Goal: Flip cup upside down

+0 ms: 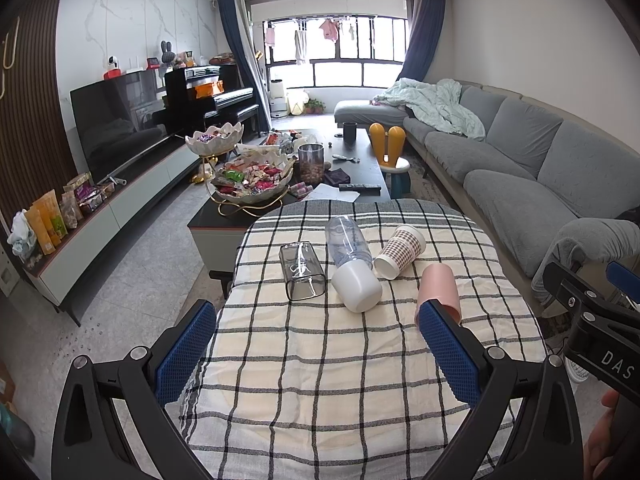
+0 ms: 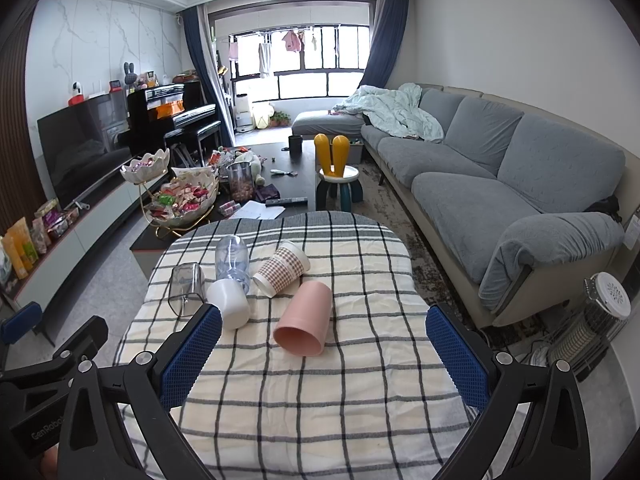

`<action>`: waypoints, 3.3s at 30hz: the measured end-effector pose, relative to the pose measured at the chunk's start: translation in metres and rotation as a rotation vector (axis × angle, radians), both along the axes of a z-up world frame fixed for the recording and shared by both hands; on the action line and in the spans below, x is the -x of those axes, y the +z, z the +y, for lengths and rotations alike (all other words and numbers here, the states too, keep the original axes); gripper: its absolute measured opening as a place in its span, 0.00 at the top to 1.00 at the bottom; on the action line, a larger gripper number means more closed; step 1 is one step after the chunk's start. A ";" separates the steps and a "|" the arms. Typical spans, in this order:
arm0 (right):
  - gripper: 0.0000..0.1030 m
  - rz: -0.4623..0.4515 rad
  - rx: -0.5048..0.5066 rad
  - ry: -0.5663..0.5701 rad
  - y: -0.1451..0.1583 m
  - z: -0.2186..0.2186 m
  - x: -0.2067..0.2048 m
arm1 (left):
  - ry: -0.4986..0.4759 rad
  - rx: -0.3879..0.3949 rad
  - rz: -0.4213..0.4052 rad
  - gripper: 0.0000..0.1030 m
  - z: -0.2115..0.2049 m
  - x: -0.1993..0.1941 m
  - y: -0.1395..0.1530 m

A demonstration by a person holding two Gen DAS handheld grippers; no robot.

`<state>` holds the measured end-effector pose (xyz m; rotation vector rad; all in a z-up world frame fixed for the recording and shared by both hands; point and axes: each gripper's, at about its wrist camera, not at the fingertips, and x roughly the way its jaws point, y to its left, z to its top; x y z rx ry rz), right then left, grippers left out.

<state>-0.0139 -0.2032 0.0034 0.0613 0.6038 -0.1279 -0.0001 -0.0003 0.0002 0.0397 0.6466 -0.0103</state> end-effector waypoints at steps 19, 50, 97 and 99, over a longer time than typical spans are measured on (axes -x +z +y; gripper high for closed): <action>0.01 0.016 0.007 0.016 -0.004 0.006 -0.011 | 0.017 0.002 0.017 0.00 0.001 -0.001 -0.009; 0.01 0.233 0.106 0.220 -0.096 0.091 -0.177 | 0.141 0.015 0.234 0.00 0.072 -0.132 -0.116; 0.33 0.569 -0.243 0.230 -0.184 0.133 -0.163 | 0.213 0.021 0.296 0.00 0.138 -0.098 -0.136; 0.33 0.590 -0.273 0.221 -0.187 0.138 -0.151 | 0.200 0.019 0.284 0.00 0.143 -0.090 -0.131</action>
